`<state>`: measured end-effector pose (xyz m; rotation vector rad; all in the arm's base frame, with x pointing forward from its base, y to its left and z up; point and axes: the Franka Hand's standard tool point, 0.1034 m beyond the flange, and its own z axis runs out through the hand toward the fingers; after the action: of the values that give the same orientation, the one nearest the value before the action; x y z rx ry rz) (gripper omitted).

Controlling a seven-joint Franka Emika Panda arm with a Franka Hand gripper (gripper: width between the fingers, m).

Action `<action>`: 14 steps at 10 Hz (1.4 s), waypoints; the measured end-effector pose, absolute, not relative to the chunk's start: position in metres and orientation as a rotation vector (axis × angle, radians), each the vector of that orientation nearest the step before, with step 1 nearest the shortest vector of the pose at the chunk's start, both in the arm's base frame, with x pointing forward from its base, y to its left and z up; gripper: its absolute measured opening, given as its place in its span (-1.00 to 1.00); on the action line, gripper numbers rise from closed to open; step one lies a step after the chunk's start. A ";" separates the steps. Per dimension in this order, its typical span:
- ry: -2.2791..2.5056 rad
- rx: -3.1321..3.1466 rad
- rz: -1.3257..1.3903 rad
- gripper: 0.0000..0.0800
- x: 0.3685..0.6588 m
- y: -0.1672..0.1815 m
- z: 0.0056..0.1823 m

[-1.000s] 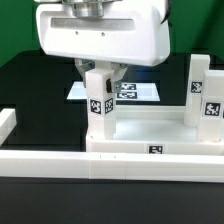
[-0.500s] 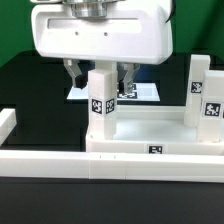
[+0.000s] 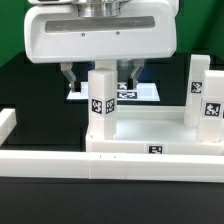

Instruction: Assemble desk

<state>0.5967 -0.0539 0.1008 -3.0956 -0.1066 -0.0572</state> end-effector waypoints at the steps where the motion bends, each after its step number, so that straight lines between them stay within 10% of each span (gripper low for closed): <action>1: -0.310 -3.091 -0.057 0.62 0.596 -0.055 0.100; 6: -0.914 -3.001 -0.046 0.62 0.595 -0.058 0.100; 8: -0.952 -2.991 -0.045 0.40 0.595 -0.057 0.100; 10: -0.950 -2.992 -0.044 -0.28 0.595 -0.058 0.100; 14: -0.757 -3.029 -0.038 -0.28 0.594 -0.061 0.100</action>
Offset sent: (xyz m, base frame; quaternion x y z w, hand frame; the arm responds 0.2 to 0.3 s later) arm -0.0004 -0.0006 0.0016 -0.0065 -0.0065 -0.2094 0.9778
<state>0.5937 -0.0608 0.0995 -3.0289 -0.7574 -0.0381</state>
